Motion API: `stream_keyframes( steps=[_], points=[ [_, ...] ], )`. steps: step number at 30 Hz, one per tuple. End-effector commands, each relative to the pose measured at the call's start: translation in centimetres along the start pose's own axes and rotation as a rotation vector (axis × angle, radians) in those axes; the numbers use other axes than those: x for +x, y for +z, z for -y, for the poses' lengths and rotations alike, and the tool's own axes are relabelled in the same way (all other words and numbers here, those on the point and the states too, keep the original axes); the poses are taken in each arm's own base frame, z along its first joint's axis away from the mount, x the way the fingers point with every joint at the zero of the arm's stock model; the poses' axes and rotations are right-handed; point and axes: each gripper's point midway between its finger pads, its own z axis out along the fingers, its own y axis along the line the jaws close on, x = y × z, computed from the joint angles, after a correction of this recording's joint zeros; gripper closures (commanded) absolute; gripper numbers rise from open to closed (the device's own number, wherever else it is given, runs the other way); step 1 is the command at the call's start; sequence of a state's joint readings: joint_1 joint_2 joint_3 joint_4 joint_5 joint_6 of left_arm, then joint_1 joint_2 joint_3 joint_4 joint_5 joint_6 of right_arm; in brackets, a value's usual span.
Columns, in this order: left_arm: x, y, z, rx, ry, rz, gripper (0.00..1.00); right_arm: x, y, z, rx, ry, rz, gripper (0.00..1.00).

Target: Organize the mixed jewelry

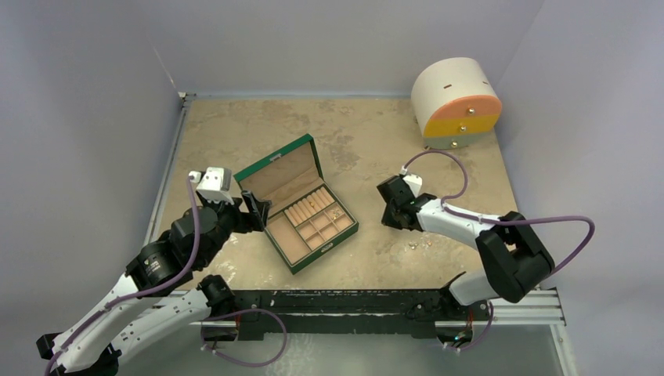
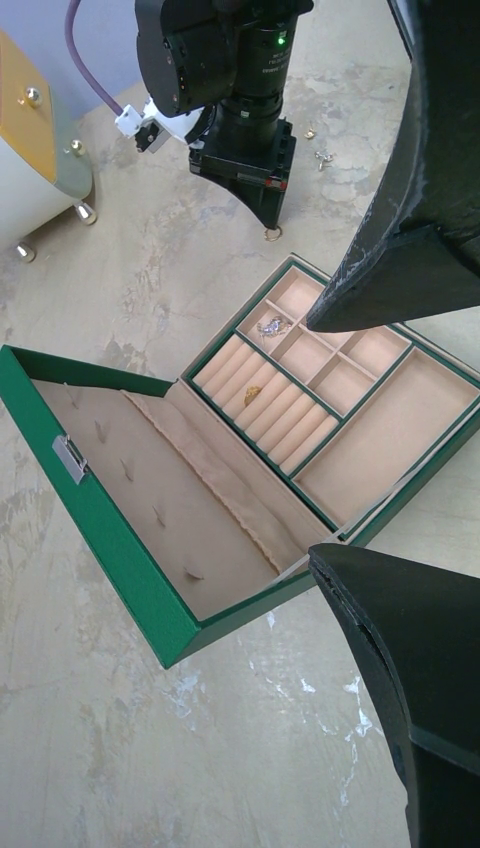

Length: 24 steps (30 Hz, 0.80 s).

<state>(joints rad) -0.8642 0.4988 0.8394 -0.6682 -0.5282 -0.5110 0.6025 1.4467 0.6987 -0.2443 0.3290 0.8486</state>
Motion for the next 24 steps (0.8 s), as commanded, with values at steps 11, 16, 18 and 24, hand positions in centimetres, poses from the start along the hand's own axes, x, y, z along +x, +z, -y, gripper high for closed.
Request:
stream_keyframes(
  steps=[11, 16, 18, 24],
  points=[
    [-1.4, -0.2, 0.3, 0.017, -0.012, 0.048, 0.23, 3.1, -0.9, -0.1, 0.008, 0.011, -0.054, 1.00],
    [-1.4, -0.2, 0.3, 0.017, -0.014, 0.048, 0.23, 3.6, -2.1, -1.3, -0.035, 0.011, -0.050, 1.00],
    [-1.4, -0.2, 0.3, 0.018, -0.015, 0.049, 0.23, 3.4, -2.7, -1.9, -0.052, 0.007, -0.042, 0.95],
    [-1.5, -0.3, 0.3, 0.020, -0.019, 0.054, 0.23, 1.5, -4.4, -2.5, -0.088, -0.025, 0.022, 0.83]
  ],
)
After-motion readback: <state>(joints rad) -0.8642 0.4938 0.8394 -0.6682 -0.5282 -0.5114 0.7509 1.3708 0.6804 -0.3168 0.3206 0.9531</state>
